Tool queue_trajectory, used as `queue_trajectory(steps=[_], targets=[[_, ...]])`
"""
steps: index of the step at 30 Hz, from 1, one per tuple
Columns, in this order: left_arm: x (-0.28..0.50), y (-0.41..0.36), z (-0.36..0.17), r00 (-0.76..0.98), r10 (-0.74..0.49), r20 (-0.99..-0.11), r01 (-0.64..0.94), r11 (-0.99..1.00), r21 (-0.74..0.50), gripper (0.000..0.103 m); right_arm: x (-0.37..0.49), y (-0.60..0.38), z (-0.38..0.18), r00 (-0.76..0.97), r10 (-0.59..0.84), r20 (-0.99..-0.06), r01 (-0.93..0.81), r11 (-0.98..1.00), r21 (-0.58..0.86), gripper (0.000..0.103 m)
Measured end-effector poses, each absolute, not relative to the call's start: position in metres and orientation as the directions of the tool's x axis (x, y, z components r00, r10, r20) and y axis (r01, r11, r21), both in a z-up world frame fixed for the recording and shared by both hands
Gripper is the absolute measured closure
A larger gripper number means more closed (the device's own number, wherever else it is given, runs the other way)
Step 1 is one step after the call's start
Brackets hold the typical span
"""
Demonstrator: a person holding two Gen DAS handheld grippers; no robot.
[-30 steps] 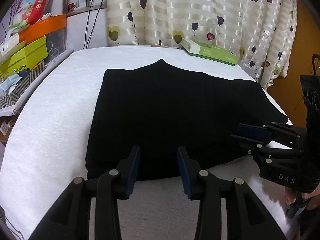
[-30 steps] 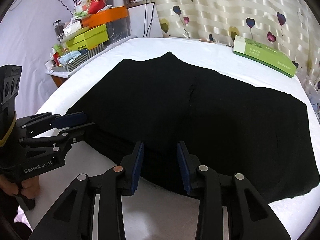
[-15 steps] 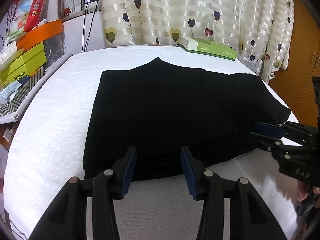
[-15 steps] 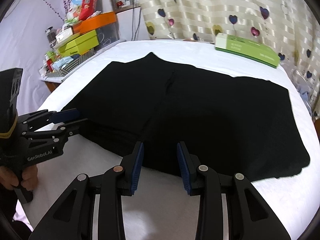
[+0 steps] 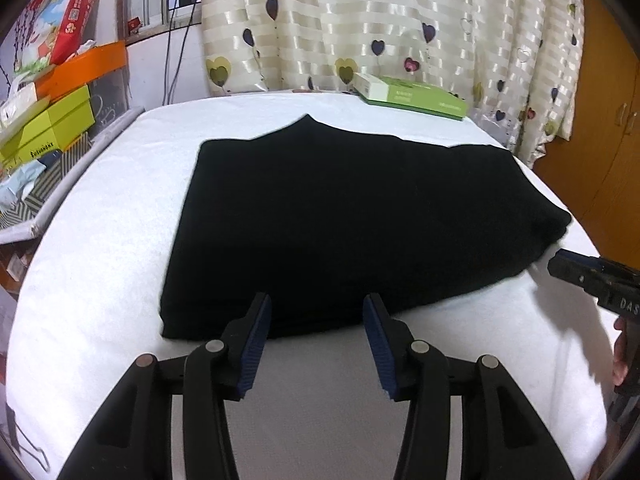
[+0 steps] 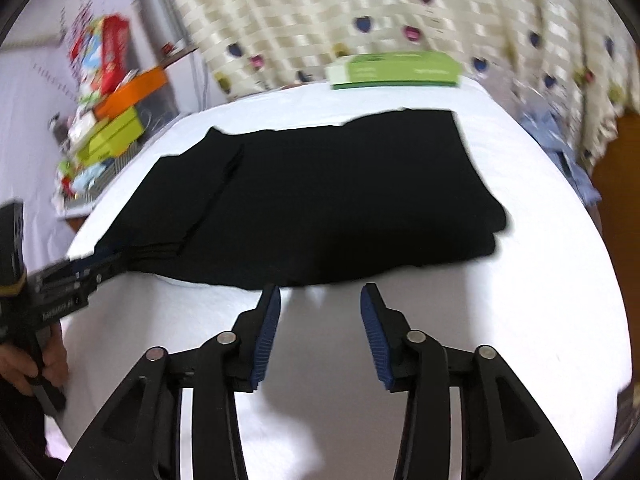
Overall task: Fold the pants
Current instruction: 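Close the right gripper on the pants end and lift it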
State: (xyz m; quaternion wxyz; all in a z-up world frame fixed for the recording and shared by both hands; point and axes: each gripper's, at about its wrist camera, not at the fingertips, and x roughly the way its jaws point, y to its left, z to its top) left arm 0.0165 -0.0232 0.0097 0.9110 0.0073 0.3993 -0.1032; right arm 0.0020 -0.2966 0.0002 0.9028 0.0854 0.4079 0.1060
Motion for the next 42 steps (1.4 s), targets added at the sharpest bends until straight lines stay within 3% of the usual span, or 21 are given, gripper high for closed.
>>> queue_trajectory(steps=[8, 11, 19, 42], targets=[[-0.009, -0.038, 0.005, 0.627, -0.235, -0.743, 0.232, 0.966, -0.110, 0.053, -0.009, -0.330, -0.001, 0.659, 0.303, -0.689, -0.022, 0.923, 0.384, 0.058], [-0.010, -0.041, 0.005, 0.633, -0.216, -0.744, 0.230, 0.969, -0.086, 0.053, -0.004, -0.341, -0.005, 0.658, 0.327, -0.678, 0.015, 0.895, 0.447, 0.052], [-0.009, -0.047, 0.001, 0.624, -0.177, -0.761, 0.220, 0.974, -0.046, 0.053, 0.009, -0.359, -0.011, 0.674, 0.370, -0.639, 0.071, 0.829, 0.554, 0.051], [-0.008, -0.042, 0.002, 0.619, -0.219, -0.754, 0.219, 0.970, -0.103, 0.052, 0.034, -0.378, -0.013, 0.745, 0.275, -0.608, 0.240, 0.739, 0.629, 0.051]])
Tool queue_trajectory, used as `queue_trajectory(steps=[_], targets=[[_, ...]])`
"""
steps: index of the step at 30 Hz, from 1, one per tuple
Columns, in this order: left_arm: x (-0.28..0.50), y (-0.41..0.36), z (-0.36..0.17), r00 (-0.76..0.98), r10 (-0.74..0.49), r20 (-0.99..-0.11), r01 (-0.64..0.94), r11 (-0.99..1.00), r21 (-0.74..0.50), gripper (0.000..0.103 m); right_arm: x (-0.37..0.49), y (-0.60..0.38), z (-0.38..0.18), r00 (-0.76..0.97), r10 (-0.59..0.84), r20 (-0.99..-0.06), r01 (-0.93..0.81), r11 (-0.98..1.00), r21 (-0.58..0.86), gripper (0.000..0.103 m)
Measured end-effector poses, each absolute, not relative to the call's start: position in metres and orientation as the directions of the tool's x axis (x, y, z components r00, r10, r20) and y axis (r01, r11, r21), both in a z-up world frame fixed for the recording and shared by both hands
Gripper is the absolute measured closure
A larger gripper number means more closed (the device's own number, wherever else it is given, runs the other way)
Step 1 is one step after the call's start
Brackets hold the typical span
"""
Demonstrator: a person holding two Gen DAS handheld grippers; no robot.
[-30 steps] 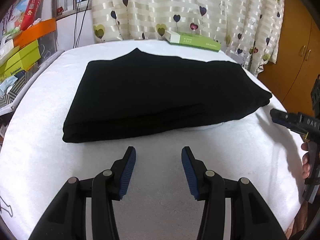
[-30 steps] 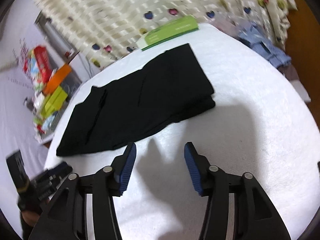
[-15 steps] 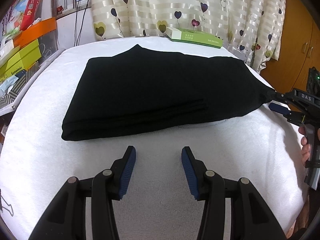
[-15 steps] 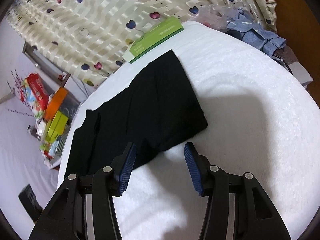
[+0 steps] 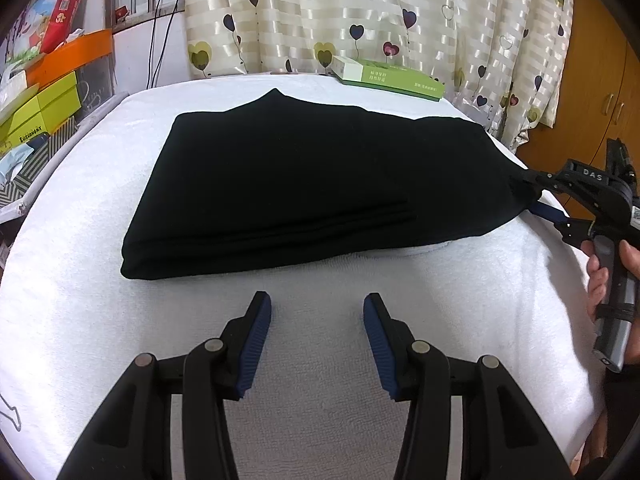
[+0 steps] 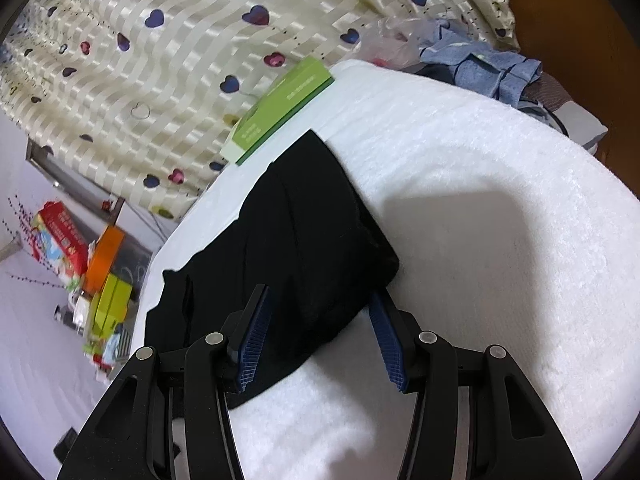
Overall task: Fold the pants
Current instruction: 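Close the right gripper on the pants end and lift it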
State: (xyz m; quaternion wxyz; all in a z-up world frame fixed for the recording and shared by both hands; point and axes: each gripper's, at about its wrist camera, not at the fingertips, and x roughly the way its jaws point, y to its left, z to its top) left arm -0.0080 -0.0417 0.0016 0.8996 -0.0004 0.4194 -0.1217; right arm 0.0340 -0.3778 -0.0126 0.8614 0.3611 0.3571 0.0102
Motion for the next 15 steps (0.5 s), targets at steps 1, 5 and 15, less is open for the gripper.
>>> queue_trajectory(steps=[1, 5, 15], targets=[[-0.008, -0.042, 0.002, 0.619, -0.221, -0.754, 0.219, 0.970, -0.105, 0.052, 0.035, -0.378, -0.012, 0.746, 0.261, -0.613, 0.254, 0.739, 0.623, 0.051], [-0.009, -0.041, 0.002, 0.618, -0.226, -0.753, 0.218, 0.969, -0.112, 0.052, 0.043, -0.376, -0.010, 0.757, 0.210, -0.619, 0.271, 0.762, 0.588, 0.051], [-0.009, -0.040, 0.002, 0.618, -0.224, -0.753, 0.217, 0.970, -0.111, 0.052, 0.051, -0.367, -0.010, 0.738, 0.290, -0.609, 0.217, 0.753, 0.622, 0.050]])
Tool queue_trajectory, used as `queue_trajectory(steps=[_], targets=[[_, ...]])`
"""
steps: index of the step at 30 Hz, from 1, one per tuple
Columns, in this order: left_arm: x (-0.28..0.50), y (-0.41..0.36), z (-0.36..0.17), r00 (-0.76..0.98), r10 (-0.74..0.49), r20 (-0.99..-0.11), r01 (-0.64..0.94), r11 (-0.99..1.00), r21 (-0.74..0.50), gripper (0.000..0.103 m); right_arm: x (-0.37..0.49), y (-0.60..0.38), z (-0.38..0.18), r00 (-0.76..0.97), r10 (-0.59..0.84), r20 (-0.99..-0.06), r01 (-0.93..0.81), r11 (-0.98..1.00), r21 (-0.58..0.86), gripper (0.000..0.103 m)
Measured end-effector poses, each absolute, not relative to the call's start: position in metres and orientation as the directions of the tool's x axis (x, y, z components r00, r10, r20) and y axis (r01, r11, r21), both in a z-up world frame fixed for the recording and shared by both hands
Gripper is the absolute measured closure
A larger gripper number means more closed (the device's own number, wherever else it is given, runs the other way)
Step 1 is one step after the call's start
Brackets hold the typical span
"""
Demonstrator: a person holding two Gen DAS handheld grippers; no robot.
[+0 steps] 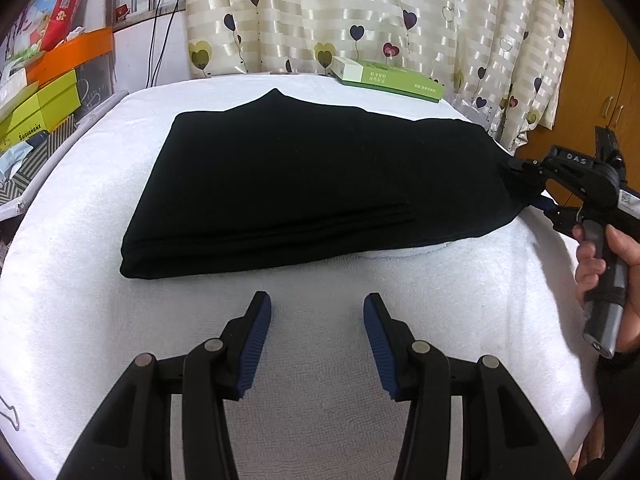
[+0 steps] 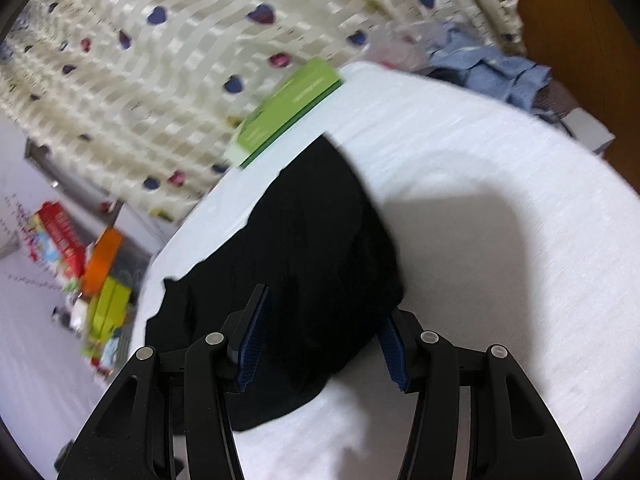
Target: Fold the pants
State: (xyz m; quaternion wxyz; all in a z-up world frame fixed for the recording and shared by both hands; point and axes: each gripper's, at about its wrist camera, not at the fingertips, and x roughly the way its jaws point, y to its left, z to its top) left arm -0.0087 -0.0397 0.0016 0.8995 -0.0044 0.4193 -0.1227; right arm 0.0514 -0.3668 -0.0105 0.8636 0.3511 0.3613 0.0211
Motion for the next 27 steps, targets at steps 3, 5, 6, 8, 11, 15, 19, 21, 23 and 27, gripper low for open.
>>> queue_trajectory(steps=[3, 5, 6, 8, 11, 15, 19, 21, 23, 27], targets=[[-0.009, -0.040, 0.002, 0.619, -0.219, -0.755, 0.217, 0.971, -0.104, 0.052, 0.058, -0.364, -0.011, 0.737, 0.278, -0.616, 0.213, 0.770, 0.601, 0.051], [-0.009, -0.040, 0.002, 0.619, -0.215, -0.755, 0.217, 0.971, -0.098, 0.052, 0.065, -0.365, -0.012, 0.736, 0.282, -0.615, 0.212, 0.767, 0.606, 0.055], [-0.009, -0.041, 0.002, 0.619, -0.213, -0.756, 0.216, 0.972, -0.097, 0.052, 0.069, -0.365, -0.013, 0.731, 0.277, -0.623, 0.217, 0.772, 0.598, 0.065], [-0.009, -0.041, 0.002, 0.619, -0.213, -0.756, 0.216, 0.971, -0.097, 0.052, 0.072, -0.364, -0.013, 0.721, 0.272, -0.637, 0.219, 0.783, 0.583, 0.074], [-0.009, -0.042, 0.002, 0.622, -0.213, -0.753, 0.214, 0.972, -0.098, 0.052, 0.071, -0.360, -0.005, 0.730, 0.268, -0.629, 0.190, 0.804, 0.564, 0.079], [-0.010, -0.037, 0.009, 0.651, -0.208, -0.730, 0.194, 0.975, -0.105, 0.052, 0.069, -0.352, 0.017, 0.757, 0.281, -0.590, 0.125, 0.824, 0.552, 0.081], [0.001, -0.023, 0.027, 0.702, -0.199, -0.684, 0.163, 0.980, -0.118, 0.052, 0.071, -0.340, 0.033, 0.767, 0.305, -0.564, 0.067, 0.837, 0.543, 0.081], [0.012, -0.016, 0.033, 0.720, -0.173, -0.672, 0.131, 0.985, -0.113, 0.052, 0.074, -0.333, 0.039, 0.770, 0.317, -0.554, 0.041, 0.841, 0.539, 0.081], [0.023, -0.009, 0.033, 0.735, -0.143, -0.663, 0.101, 0.990, -0.102, 0.052, 0.078, -0.325, 0.044, 0.770, 0.329, -0.547, 0.020, 0.844, 0.536, 0.081], [0.047, 0.004, 0.017, 0.700, -0.139, -0.700, 0.061, 0.989, -0.135, 0.052, 0.081, -0.312, 0.055, 0.768, 0.356, -0.532, -0.026, 0.847, 0.530, 0.081]])
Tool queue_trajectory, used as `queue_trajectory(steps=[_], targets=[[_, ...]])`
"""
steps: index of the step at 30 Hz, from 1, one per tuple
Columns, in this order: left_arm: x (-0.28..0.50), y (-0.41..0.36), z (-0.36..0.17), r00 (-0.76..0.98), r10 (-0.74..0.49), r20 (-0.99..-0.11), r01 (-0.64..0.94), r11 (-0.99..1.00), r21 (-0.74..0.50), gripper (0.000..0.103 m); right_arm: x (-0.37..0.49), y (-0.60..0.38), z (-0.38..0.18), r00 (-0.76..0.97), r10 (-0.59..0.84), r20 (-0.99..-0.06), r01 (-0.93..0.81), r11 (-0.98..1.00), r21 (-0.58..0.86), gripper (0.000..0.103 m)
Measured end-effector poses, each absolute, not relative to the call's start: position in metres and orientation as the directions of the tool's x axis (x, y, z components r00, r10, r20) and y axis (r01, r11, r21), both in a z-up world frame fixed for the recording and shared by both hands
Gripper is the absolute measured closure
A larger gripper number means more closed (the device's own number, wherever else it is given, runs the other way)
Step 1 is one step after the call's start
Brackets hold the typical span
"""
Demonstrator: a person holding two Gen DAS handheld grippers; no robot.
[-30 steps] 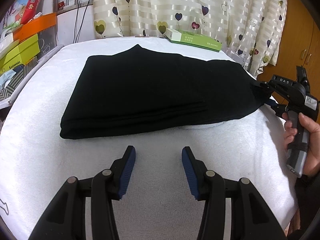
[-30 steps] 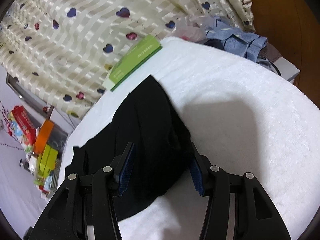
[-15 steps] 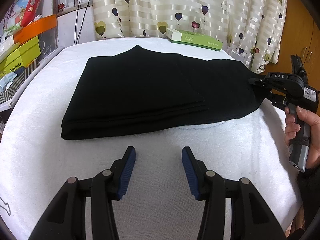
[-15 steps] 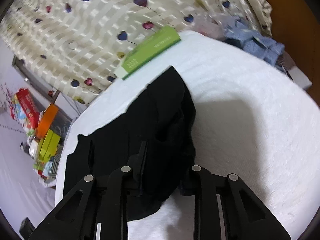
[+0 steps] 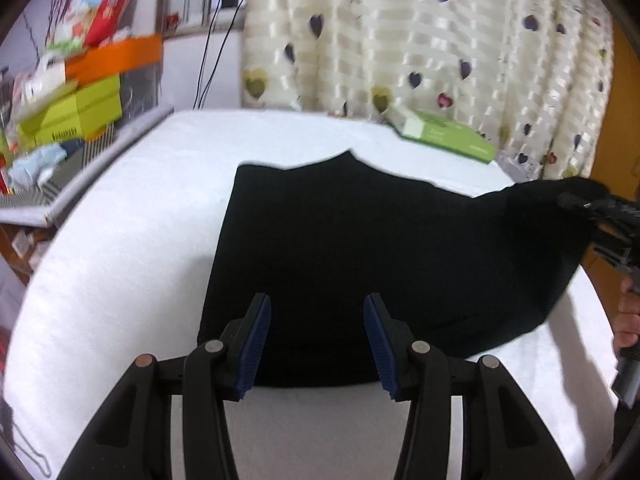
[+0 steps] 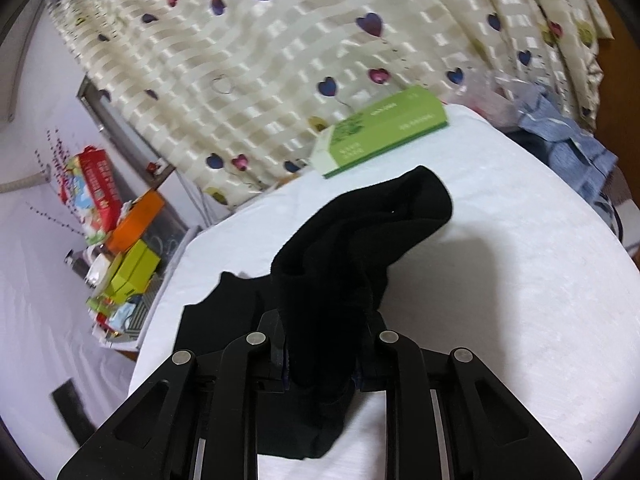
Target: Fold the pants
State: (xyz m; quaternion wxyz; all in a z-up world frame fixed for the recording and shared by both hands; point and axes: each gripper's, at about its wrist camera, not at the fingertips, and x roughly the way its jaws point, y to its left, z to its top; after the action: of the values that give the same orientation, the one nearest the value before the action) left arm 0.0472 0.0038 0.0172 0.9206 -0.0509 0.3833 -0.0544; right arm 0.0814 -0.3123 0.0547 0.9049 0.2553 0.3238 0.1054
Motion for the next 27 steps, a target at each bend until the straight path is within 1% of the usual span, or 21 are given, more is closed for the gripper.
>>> queue_trajectory(steps=[2, 7, 16, 22, 27], targets=[[0.051, 0.008, 0.009, 0.678, -0.155, -0.719, 0.054, 0.985, -0.162, 0.053, 0.083, -0.305, 0.060, 0.767, 0.369, -0.525, -0.053, 0.852, 0.522, 0.081], [0.048, 0.011, 0.009, 0.686, -0.178, -0.705, 0.059, 0.980, -0.191, 0.053, 0.090, -0.272, 0.077, 0.748, 0.433, -0.503, -0.157, 0.852, 0.499, 0.081], [0.034, 0.027, 0.014, 0.707, -0.197, -0.679, 0.035, 0.969, -0.244, 0.053, 0.099, -0.202, 0.089, 0.685, 0.541, -0.487, -0.329, 0.827, 0.456, 0.082], [0.024, 0.036, 0.013, 0.715, -0.188, -0.673, 0.016, 0.967, -0.253, 0.053, 0.113, -0.154, 0.075, 0.608, 0.597, -0.523, -0.394, 0.799, 0.453, 0.082], [0.018, 0.041, 0.011, 0.713, -0.193, -0.674, 0.008, 0.964, -0.267, 0.053, 0.116, -0.116, 0.069, 0.559, 0.622, -0.549, -0.454, 0.783, 0.424, 0.082]])
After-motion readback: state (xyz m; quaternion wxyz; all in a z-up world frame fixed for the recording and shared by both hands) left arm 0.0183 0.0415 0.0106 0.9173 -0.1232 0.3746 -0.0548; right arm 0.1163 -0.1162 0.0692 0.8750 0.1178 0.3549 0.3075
